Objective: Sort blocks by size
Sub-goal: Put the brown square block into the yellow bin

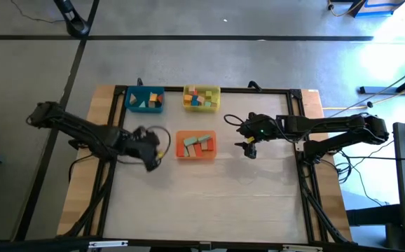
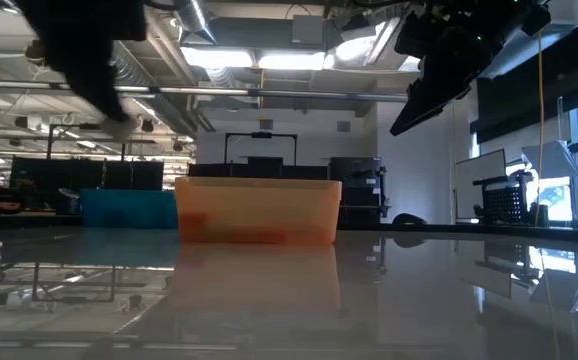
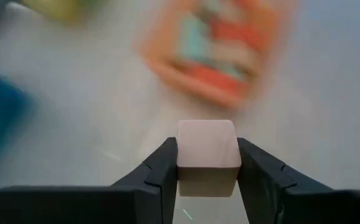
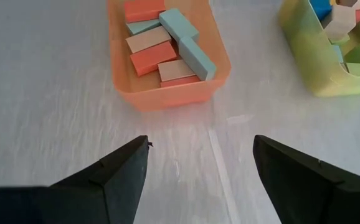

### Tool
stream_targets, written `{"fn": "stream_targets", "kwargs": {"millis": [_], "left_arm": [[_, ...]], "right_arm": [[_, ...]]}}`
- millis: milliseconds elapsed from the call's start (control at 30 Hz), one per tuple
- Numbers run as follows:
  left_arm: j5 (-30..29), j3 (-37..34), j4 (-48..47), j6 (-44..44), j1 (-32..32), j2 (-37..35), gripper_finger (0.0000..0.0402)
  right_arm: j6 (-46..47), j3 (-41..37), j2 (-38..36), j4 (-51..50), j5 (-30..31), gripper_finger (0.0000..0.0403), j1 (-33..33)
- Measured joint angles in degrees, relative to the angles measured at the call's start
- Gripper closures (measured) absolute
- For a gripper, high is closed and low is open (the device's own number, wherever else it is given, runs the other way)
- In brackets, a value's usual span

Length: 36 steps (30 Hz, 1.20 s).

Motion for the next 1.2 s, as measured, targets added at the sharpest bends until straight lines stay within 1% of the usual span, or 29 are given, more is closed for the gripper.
{"fn": "stream_targets", "kwargs": {"millis": [133,233,300,433,600,700,733,800,933,1000,1067,1200], "left_arm": [[-14.14,0.02,-0.24,3.9,7.35,-2.07,0.0284],[-21.7,0.02,-1.01,6.0,13.84,-2.24,0.0283],[-23.51,0.03,-0.31,8.0,18.86,-2.22,0.0283],[-23.37,-0.13,1.31,13.46,27.4,-1.83,0.0283],[-18.93,-2.71,5.48,17.65,33.49,-1.98,0.0284],[-16.38,-5.75,12.68,21.69,35.52,-1.98,0.0284],[-14.41,-6.88,16.4,24.0,36.2,-1.98,0.0283],[-8.64,-8.87,24.9,27.88,37.34,-1.98,0.0282],[0.83,-11.83,39.86,31.71,39.34,-1.69,0.0284],[3.81,-13.0,46.65,33.28,40.07,-1.29,0.0283],[5.44,-13.11,51.6,34.29,41.13,0.22,0.0283],[8.71,-13.09,62.65,36.86,43.77,6.29,0.0284]], "right_arm": [[0.02,0.0,0.0,-0.14,1.48,0.0114,0.0],[0.21,0.0,0.0,0.12,2.67,0.0114,0.0],[0.12,0.0,0.0,0.21,4.27,0.0114,0.0],[-0.37,0.0,0.0,0.3,8.02,0.0114,-0.02],[-0.42,0.0,0.0,0.2,9.83,0.0114,-0.02],[-1.4,0.0,0.0,0.56,9.43,0.0114,-1.01],[-1.71,0.0,0.0,0.88,8.96,0.0114,-1.66],[-1.96,0.0,0.0,1.27,8.2,0.0114,-3.27],[-4.12,0.0,0.37,5.09,5.31,0.0114,-6.86],[-5.6,-0.02,0.6,7.87,3.53,0.0114,-8.67],[-6.54,-0.02,0.9,10.84,2.18,0.0114,-10.23],[-7.44,-0.02,2.13,15.02,-0.76,0.0114,-12.71]]}}
